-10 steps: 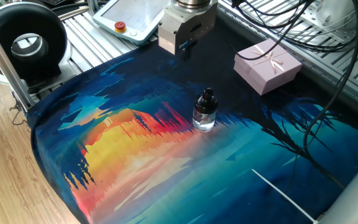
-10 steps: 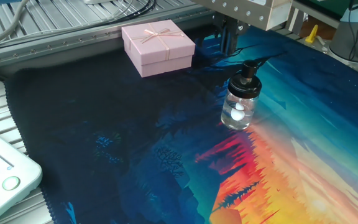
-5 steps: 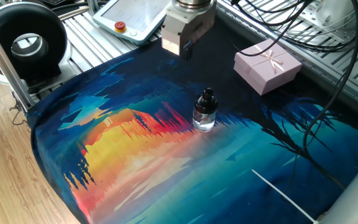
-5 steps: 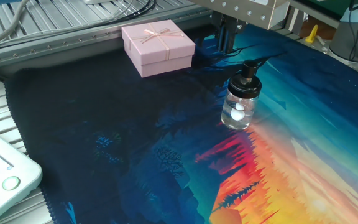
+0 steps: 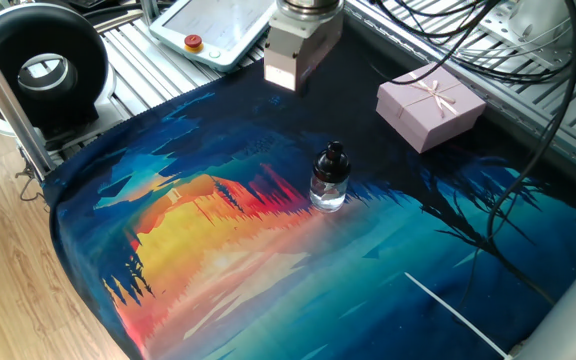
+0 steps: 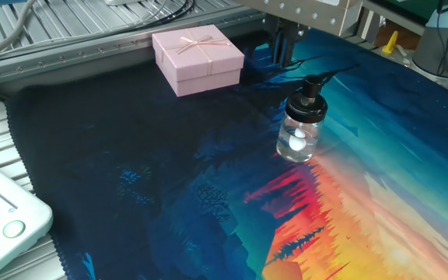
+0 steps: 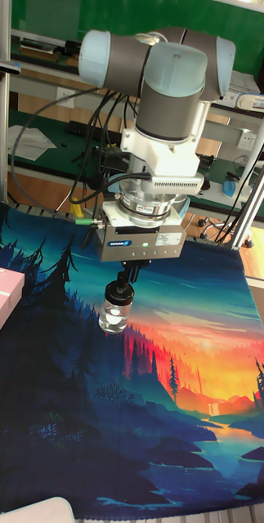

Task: Unscrew the lid from the jar

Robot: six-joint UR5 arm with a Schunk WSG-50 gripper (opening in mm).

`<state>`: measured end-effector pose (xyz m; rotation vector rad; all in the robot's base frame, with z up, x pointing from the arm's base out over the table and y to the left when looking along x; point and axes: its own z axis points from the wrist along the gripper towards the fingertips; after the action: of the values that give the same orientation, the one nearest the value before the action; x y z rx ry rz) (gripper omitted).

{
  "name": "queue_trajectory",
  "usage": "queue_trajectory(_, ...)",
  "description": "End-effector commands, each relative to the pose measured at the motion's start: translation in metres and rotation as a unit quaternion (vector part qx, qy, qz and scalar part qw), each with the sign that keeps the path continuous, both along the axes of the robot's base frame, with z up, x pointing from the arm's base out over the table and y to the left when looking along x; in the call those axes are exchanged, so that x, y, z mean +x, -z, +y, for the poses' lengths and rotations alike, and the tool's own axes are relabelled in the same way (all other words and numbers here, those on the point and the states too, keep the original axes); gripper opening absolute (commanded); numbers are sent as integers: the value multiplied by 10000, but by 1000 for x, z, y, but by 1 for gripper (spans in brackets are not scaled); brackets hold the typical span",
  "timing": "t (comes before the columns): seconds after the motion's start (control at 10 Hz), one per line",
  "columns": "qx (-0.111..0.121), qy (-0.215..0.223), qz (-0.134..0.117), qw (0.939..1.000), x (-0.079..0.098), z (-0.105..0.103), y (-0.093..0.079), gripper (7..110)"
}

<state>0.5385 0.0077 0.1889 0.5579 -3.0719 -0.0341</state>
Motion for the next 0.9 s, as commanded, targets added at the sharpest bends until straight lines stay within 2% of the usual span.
queue_trajectory(0.0, -27, -393, -8, 9992, 0, -2, -1, 7)
queue_trajectory(0.1, 17, -301, -1, 9995, 0, 1, -1, 7)
queue_trajectory(0.2, 248, 17, 103, 9996, -5, 13, -1, 7)
queue_trajectory(0.3, 454, 534, 279, 9972, -12, 24, -4, 7)
queue_trajectory(0.5, 87, 1323, 735, 9884, -35, 11, -7, 7)
queue_trajectory(0.6, -99, 1551, 806, 9846, -39, 4, -5, 7)
queue_trajectory(0.7, -334, 1796, 651, 9810, -33, -8, -2, 7)
queue_trajectory(0.8, -316, 1975, 639, 9777, -32, -6, 1, 7)
